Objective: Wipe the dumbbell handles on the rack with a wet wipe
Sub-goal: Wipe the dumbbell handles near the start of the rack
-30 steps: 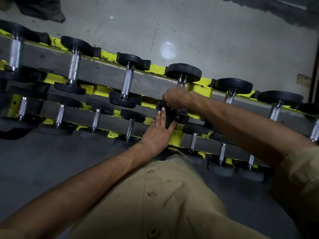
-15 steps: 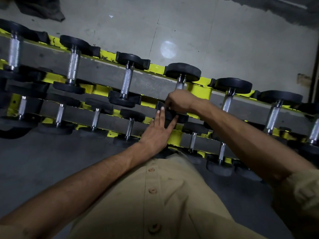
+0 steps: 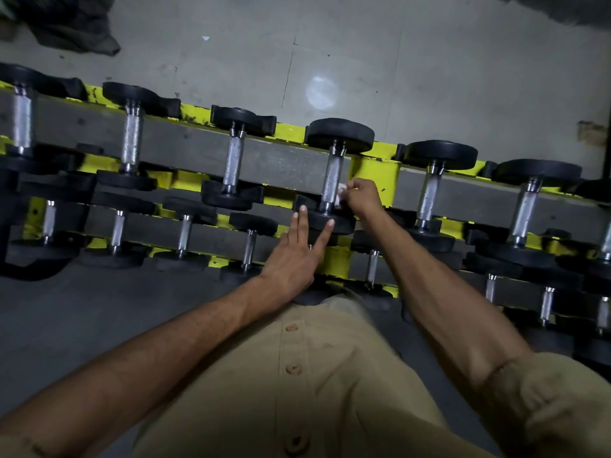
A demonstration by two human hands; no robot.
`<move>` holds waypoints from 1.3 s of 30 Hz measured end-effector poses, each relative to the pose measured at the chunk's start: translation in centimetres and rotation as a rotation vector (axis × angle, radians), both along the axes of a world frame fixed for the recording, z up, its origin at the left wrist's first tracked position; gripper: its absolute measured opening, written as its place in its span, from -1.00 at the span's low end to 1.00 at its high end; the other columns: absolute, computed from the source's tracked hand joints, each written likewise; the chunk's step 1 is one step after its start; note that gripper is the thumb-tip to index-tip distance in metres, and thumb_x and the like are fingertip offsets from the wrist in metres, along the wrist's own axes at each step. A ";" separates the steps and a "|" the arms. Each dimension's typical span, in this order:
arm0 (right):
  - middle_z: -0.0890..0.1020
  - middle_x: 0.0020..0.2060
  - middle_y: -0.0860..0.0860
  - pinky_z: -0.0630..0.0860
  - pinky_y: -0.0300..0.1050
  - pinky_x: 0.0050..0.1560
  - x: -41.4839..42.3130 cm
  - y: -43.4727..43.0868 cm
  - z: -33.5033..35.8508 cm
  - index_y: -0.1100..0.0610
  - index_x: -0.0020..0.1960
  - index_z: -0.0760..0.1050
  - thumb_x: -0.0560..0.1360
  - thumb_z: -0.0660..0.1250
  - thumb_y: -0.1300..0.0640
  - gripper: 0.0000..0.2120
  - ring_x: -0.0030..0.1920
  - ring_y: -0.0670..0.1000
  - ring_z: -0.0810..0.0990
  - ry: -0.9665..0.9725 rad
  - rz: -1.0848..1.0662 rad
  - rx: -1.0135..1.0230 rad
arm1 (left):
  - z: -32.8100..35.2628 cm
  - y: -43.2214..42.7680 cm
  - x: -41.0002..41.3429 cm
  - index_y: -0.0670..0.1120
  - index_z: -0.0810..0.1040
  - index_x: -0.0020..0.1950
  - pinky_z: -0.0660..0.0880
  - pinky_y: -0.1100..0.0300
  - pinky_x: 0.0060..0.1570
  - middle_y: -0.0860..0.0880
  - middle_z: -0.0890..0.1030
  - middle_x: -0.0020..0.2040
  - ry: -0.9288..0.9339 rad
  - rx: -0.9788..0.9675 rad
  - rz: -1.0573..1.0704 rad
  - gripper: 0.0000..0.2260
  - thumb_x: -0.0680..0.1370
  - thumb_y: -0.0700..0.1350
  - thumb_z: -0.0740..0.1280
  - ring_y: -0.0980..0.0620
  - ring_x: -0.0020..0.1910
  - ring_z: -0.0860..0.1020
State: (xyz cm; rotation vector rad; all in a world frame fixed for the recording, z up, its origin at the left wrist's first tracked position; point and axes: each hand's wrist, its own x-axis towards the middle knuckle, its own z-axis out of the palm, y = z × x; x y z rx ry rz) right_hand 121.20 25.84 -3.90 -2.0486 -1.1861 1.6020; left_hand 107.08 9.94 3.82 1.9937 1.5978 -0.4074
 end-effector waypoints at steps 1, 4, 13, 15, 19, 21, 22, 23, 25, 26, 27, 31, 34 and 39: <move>0.57 -0.37 0.12 0.54 -0.06 -0.35 -0.5 0.5 0.3 0.11 -0.25 0.44 0.51 0.32 0.38 -0.75 -0.38 0.09 0.56 0.096 -0.088 -0.048 | 0.0 0.0 0.0 -0.05 -0.48 0.64 0.11 -0.18 0.62 -0.51 -0.42 0.53 0.001 -0.001 -0.002 -0.02 0.63 -0.16 0.33 -0.46 0.63 -0.20; 0.69 -0.05 0.30 0.58 -0.04 -0.26 -1.7 2.8 0.3 0.23 0.03 0.51 0.59 0.17 0.39 -0.83 -0.17 0.23 0.69 0.358 -0.235 -0.174 | 0.2 0.0 0.1 -0.05 -0.46 0.64 0.13 -0.17 0.60 -0.50 -0.40 0.55 0.009 -0.004 0.003 -0.02 0.62 -0.18 0.34 -0.44 0.64 -0.19; 0.66 -0.01 0.19 0.63 0.09 -0.07 -3.3 6.5 0.8 0.23 0.07 0.55 0.61 0.16 0.31 -0.81 -0.23 0.17 0.71 0.646 -0.639 -0.226 | 0.1 -0.1 0.5 -0.04 -0.45 0.65 0.21 -0.17 0.58 -0.50 -0.39 0.56 0.011 0.005 0.034 -0.05 0.61 -0.25 0.28 -0.44 0.65 -0.17; 0.63 -0.14 0.21 0.60 -0.03 -0.27 -3.6 5.6 0.7 0.25 0.01 0.52 0.51 0.24 0.43 -0.83 -0.32 0.13 0.61 0.526 -0.730 -0.098 | 0.1 -0.1 0.5 -0.04 -0.46 0.64 0.21 -0.17 0.57 -0.50 -0.39 0.55 0.010 0.002 0.033 -0.07 0.60 -0.29 0.24 -0.44 0.64 -0.17; 0.57 -0.33 0.04 0.50 -0.04 -0.23 -3.5 3.4 1.3 0.11 -0.27 0.46 0.44 0.46 0.23 -0.80 -0.30 0.02 0.47 0.037 -0.468 0.398 | 0.0 -0.2 0.6 -0.04 -0.46 0.64 0.22 -0.19 0.56 -0.50 -0.40 0.55 0.011 0.012 0.040 -0.07 0.61 -0.29 0.24 -0.45 0.64 -0.18; 0.60 -0.23 0.06 0.44 -0.06 -0.16 -3.1 1.8 2.0 0.16 -0.18 0.51 0.49 0.41 0.22 -0.89 -0.22 -0.01 0.48 -0.162 -0.185 0.655 | -0.2 -0.2 0.6 -0.04 -0.48 0.64 0.22 -0.20 0.56 -0.50 -0.42 0.54 0.018 0.016 0.040 -0.06 0.62 -0.26 0.26 -0.46 0.63 -0.19; 0.58 -0.16 0.08 0.40 -0.10 -0.16 -2.8 0.9 2.3 0.18 -0.13 0.52 0.49 0.37 0.26 -0.96 -0.17 -0.03 0.47 -0.194 -0.035 0.778 | -0.2 -0.2 0.6 -0.04 -0.48 0.63 0.22 -0.20 0.57 -0.50 -0.43 0.54 0.021 0.011 0.038 -0.06 0.62 -0.26 0.26 -0.46 0.63 -0.20; 0.56 -0.08 0.08 0.37 -0.16 -0.15 -2.5 0.0 2.8 0.18 -0.07 0.54 0.50 0.34 0.29 -0.95 -0.10 -0.04 0.46 -0.213 0.129 0.878 | -0.2 -0.1 0.7 -0.04 -0.48 0.63 0.21 -0.20 0.57 -0.50 -0.43 0.53 0.022 0.006 0.037 -0.06 0.62 -0.26 0.26 -0.46 0.63 -0.20; 0.53 0.06 0.07 0.38 -0.23 -0.12 -1.6 -1.0 2.8 0.17 0.05 0.55 0.52 0.33 0.28 -0.88 0.08 0.00 0.47 -0.293 0.499 0.993 | -0.3 -0.1 0.6 -0.04 -0.48 0.63 0.20 -0.20 0.59 -0.50 -0.43 0.53 0.023 0.008 0.032 -0.06 0.62 -0.25 0.26 -0.47 0.63 -0.20; 0.53 0.13 0.05 0.41 -0.23 -0.12 -1.2 -1.1 2.7 0.15 0.09 0.55 0.54 0.34 0.25 -0.86 0.16 0.01 0.48 -0.362 0.669 1.020 | -0.2 0.0 0.6 -0.04 -0.48 0.63 0.19 -0.20 0.59 -0.51 -0.43 0.53 0.022 0.008 0.029 -0.06 0.62 -0.24 0.26 -0.47 0.63 -0.20; 0.52 0.17 0.03 0.44 -0.21 -0.14 -0.8 -0.9 2.9 0.12 0.11 0.55 0.55 0.34 0.21 -0.86 0.21 0.02 0.48 -0.434 0.807 1.029 | -0.2 0.0 0.6 -0.04 -0.48 0.64 0.19 -0.20 0.59 -0.51 -0.42 0.53 0.022 0.006 0.026 -0.06 0.62 -0.24 0.26 -0.47 0.63 -0.21; 0.59 0.05 0.08 0.52 -0.01 -0.21 -0.8 0.3 4.2 0.12 0.04 0.58 0.48 0.39 0.20 -0.86 0.14 0.15 0.57 -0.572 1.254 1.008 | -0.1 0.0 0.5 -0.05 -0.45 0.65 0.17 -0.19 0.60 -0.51 -0.40 0.54 0.025 0.008 0.020 -0.10 0.64 -0.22 0.24 -0.47 0.63 -0.20; 0.60 -0.04 0.05 0.46 -0.03 -0.33 -2.1 0.7 5.1 0.11 0.03 0.59 0.52 0.37 0.16 -0.90 0.06 0.14 0.59 -0.642 1.495 0.924 | -0.2 -0.1 0.4 -0.06 -0.43 0.66 0.18 -0.22 0.58 -0.52 -0.39 0.54 0.021 0.020 0.020 -0.15 0.65 -0.24 0.19 -0.48 0.63 -0.19; 0.66 0.04 0.12 0.45 -0.04 -0.15 -5.9 1.8 6.6 0.12 0.13 0.62 0.57 0.38 0.10 -0.82 0.08 0.18 0.63 -0.721 1.656 0.572 | -0.5 -0.2 0.2 -0.03 -0.40 0.67 0.18 -0.23 0.58 -0.51 -0.40 0.54 -0.004 0.028 0.025 -0.16 0.65 -0.30 0.17 -0.48 0.63 -0.19</move>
